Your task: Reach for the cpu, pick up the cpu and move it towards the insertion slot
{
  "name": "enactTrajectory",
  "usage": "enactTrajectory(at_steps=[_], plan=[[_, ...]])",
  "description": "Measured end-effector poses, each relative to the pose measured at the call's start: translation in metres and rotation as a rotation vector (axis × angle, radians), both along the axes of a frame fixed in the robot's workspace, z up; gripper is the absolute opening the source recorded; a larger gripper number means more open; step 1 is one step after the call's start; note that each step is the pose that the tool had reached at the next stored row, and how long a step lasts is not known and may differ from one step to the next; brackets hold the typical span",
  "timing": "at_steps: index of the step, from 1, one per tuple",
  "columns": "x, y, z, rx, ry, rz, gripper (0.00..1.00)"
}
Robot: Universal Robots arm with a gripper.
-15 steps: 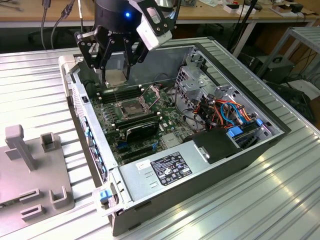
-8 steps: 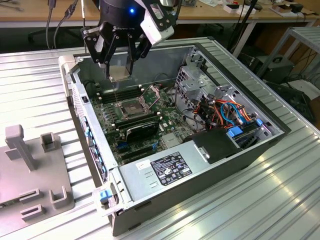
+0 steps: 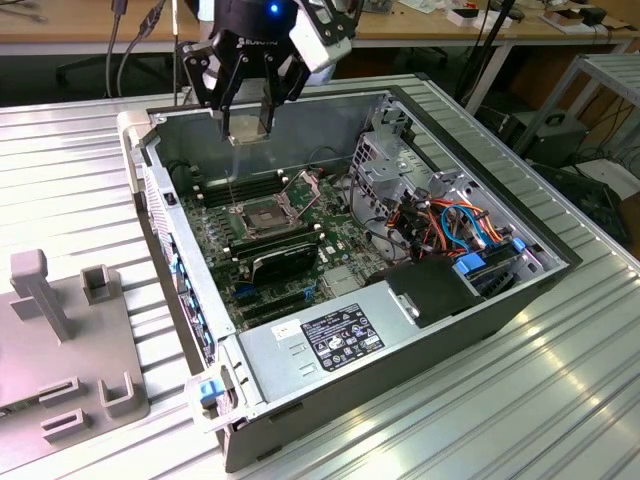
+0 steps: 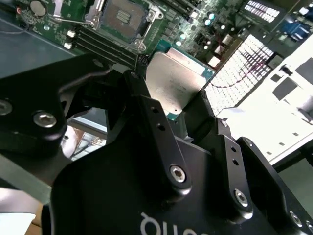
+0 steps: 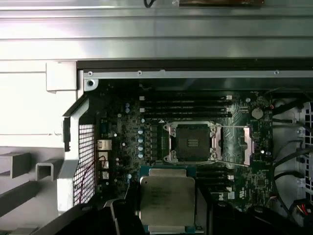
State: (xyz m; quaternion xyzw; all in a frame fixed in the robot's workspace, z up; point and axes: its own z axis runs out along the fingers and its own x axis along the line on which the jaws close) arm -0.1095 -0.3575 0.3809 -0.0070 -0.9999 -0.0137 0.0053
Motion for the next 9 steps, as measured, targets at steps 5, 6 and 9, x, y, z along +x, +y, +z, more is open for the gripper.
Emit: enactTrajectory(at_steps=[5, 6, 9], plan=[[0.0211, 0.0015, -0.0082, 0.0001, 0.0, -0.03, 0.55], [0.0242, 0.0026, -0.0098, -0.0001, 0.0002, -0.031, 0.55], [0.0339, 0.0061, -0.0161, 0.0001, 0.0017, -0.033, 0.55]])
